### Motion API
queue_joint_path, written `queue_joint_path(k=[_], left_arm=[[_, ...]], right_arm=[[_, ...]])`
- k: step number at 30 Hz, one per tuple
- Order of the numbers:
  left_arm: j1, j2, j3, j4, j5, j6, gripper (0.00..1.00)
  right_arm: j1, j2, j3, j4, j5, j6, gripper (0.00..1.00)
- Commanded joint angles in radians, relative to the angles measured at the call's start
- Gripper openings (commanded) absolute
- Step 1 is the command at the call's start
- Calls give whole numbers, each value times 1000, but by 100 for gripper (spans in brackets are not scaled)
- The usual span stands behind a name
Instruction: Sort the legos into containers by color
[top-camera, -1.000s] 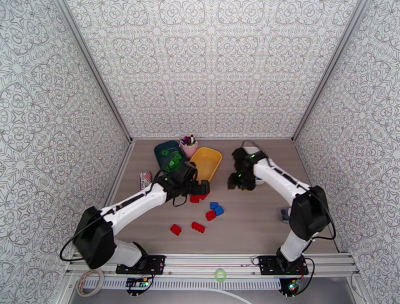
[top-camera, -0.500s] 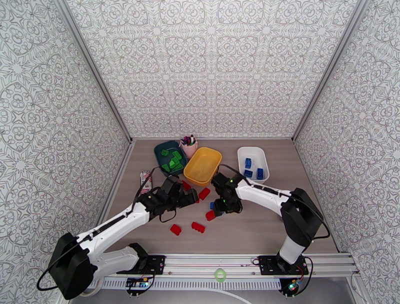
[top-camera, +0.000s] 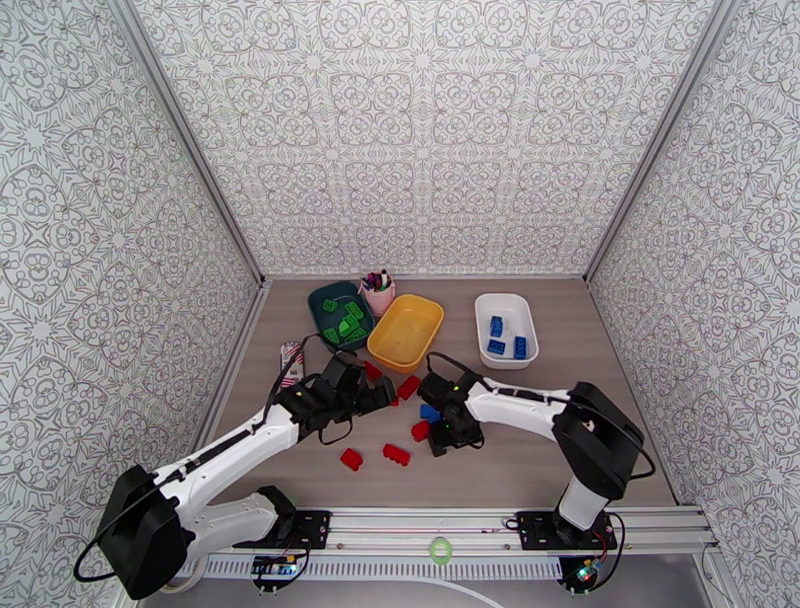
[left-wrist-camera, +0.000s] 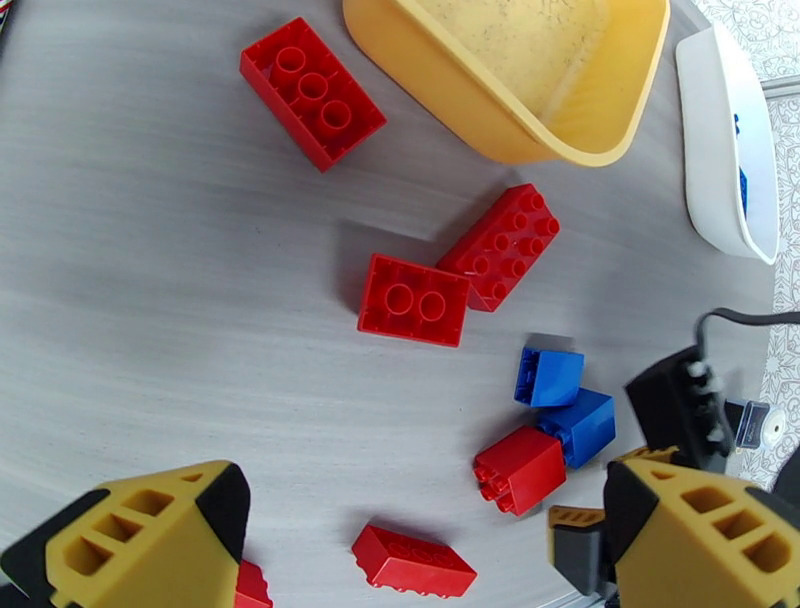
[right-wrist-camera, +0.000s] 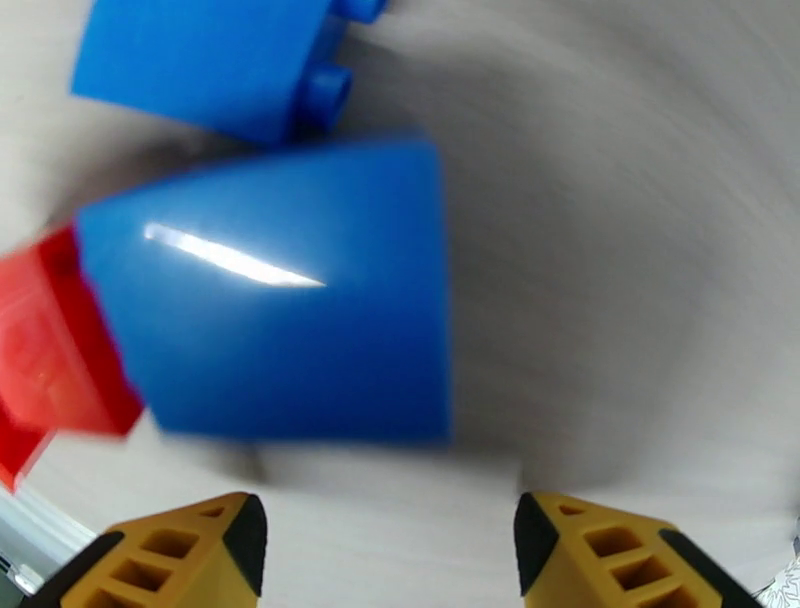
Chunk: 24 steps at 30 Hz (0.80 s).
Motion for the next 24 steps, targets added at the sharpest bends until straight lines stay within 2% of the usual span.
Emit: queue_joint_path(k=[1, 15, 24], left_arm=[[2, -10, 16, 5, -4, -7, 99], [33, -23, 0, 9, 15, -3, 99], [40, -16, 3, 11, 28, 10, 99]], right_arm=[[8, 45, 67, 24, 30, 9, 70], [-4, 219, 304, -48, 20, 11, 69], [-86, 214, 275, -62, 13, 42, 61]])
